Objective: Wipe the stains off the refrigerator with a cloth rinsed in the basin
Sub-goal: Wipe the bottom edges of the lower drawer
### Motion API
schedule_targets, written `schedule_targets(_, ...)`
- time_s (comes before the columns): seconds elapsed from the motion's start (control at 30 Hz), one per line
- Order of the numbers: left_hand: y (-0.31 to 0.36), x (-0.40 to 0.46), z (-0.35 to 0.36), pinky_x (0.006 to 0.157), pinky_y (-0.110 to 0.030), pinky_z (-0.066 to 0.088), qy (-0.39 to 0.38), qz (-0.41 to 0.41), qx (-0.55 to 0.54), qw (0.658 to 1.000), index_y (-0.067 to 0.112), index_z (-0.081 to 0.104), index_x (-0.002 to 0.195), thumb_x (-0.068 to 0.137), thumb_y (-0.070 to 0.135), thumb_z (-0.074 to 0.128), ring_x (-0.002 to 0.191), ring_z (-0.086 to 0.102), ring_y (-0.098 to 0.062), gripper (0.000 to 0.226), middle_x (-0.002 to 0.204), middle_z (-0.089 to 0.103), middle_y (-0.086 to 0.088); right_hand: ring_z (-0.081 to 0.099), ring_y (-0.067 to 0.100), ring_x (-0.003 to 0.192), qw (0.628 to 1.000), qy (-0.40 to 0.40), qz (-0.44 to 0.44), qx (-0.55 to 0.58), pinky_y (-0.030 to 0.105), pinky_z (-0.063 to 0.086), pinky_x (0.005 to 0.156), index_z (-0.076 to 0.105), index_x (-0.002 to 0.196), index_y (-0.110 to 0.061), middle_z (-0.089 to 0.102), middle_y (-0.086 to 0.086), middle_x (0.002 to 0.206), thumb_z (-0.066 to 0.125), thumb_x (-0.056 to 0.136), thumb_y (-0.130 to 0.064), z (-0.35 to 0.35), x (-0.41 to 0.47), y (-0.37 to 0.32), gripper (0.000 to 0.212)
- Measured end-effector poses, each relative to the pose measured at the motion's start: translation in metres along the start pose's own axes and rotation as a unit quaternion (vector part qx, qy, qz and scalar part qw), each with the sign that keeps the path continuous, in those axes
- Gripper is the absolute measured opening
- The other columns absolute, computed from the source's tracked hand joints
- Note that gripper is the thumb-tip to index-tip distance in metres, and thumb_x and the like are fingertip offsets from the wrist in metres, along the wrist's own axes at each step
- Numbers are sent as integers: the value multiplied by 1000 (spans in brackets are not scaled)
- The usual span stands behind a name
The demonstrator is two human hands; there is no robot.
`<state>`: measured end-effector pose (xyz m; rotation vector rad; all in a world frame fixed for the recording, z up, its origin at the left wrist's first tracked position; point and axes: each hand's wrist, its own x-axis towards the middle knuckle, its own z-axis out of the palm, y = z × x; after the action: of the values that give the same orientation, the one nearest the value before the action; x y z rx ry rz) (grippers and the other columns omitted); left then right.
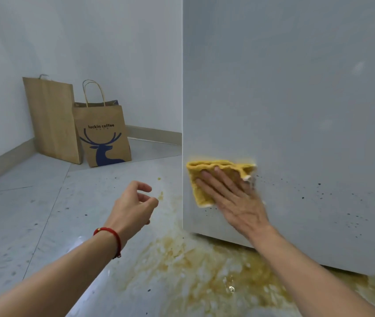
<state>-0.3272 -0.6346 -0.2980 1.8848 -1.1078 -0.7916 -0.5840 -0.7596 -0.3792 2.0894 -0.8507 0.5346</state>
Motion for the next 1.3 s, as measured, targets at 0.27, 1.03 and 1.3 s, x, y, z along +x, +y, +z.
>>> schedule_targets(0.27,59,2,53,66,-21,46,162,300,56,938,13,53,104,85,-5,59,82,53,-19,27,99,57,-5,-4,56,153,955,54,282,77,77,1,119,10,166,-13,4,21,170,43,108,-28,-8,-10,-7,68)
schedule_targets(1.03,130,-34,173,64,-42,52,-65,561,103,819,14,61,100,76,-13,56,79,57,-22,36,102,55,4,-28,19,156,737,106,608,273,53,-5,126,-18,163,-33,-32,-1,169,34,105,-59,-59,-88,80,82)
schedule_targets(1.3,73,-5,121,57,-18,38,1,511,66,857,14,62,80,75,-6,48,61,55,-19,25,82,58,8,-7,22,161,463,194,815,289,47,-3,129,-3,167,-21,-10,8,174,16,97,-44,-83,-104,197,76)
